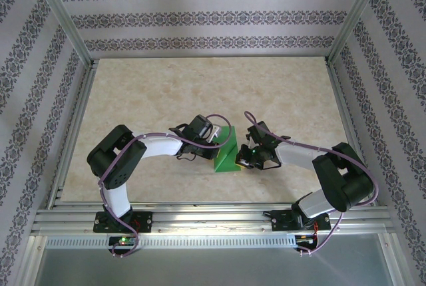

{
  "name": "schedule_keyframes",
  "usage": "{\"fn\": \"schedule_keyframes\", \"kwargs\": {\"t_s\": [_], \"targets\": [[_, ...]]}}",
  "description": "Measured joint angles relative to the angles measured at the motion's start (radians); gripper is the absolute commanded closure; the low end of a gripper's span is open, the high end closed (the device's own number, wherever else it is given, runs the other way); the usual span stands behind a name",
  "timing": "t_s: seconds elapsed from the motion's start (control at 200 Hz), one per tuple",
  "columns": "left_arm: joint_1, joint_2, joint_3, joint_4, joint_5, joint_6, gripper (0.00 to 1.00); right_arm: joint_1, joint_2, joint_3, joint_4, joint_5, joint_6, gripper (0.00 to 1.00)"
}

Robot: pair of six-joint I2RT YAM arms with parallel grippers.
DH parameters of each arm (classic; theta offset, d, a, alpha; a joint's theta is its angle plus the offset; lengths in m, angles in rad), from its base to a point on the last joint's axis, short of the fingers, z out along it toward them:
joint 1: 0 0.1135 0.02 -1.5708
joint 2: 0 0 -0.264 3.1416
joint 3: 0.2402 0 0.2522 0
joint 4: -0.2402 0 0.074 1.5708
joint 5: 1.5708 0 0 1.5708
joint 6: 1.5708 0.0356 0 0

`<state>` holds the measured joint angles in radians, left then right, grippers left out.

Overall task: Fold a paper plane with a square sheet of paper (pick it up from the middle)
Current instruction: Fold the triangle a second time at the center of the table.

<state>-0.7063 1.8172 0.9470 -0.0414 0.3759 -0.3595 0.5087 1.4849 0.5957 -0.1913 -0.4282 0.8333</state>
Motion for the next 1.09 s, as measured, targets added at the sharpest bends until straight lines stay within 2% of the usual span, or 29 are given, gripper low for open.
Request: {"fn": "schedule_keyframes", "kwargs": {"t_s": [1.094], "targets": [[0.000,-0.002,-0.006,0.011,-0.012,-0.012,1.00,0.000,0.005,0.005,0.000,-0.003,0.000,0.95]]}}
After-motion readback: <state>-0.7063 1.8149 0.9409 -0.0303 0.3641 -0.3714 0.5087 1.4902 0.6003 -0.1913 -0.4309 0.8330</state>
